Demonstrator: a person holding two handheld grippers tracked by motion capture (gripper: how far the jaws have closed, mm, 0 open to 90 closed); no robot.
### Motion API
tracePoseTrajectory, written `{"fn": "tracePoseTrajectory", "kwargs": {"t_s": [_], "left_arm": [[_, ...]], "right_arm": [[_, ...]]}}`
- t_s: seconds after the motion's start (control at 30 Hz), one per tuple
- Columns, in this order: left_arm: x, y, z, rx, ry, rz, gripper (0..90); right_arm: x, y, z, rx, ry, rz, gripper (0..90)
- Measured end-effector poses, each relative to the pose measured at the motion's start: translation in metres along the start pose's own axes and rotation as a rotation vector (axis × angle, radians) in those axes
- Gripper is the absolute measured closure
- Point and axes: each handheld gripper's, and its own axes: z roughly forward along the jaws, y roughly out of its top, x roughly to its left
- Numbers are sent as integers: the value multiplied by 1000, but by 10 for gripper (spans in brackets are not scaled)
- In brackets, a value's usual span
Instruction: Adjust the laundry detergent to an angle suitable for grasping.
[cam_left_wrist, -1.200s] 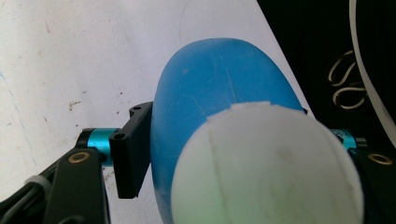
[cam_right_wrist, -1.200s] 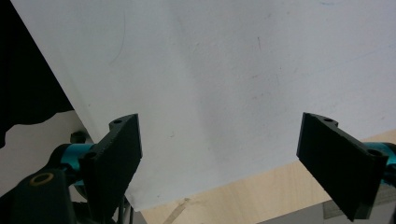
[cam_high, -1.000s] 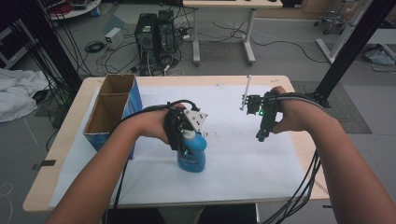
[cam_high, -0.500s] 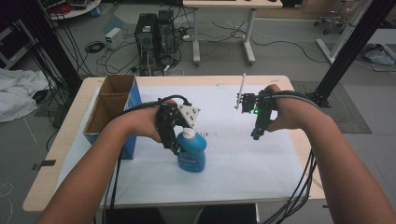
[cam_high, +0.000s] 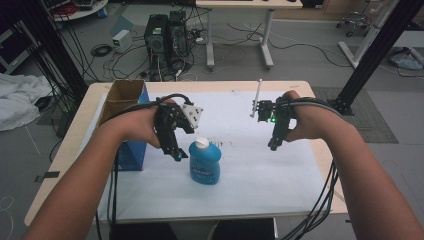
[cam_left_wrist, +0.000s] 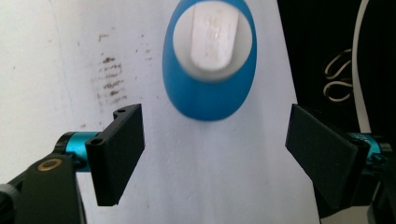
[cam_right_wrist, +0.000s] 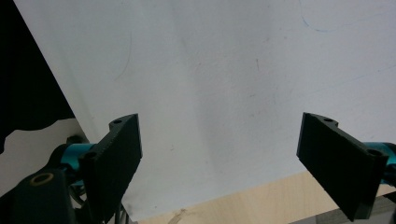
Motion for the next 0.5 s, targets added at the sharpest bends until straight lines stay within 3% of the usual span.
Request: {"fn": "tracePoseTrajectory", "kwargs": {"t_s": [0.17,0.3,0.4,0.43,0.5], "left_arm": [[-1,-5,-5,45,5,-42,166],[-1,-10,-13,86,41,-75,132],[-2,-10,-13,88,46,-85,131],[-4,-11,-17,125,59,-95,131],[-3,-10,-19,148,58,-113,132]], "right_arm": [[1,2,0,-1,1,-4,132],[1,2,0,1,1,-1,132],[1,4,1,-5,2,-1,132],[1,4,1,-5,2,-1,132],[1,5,-1,-6,2,-13,132]]}}
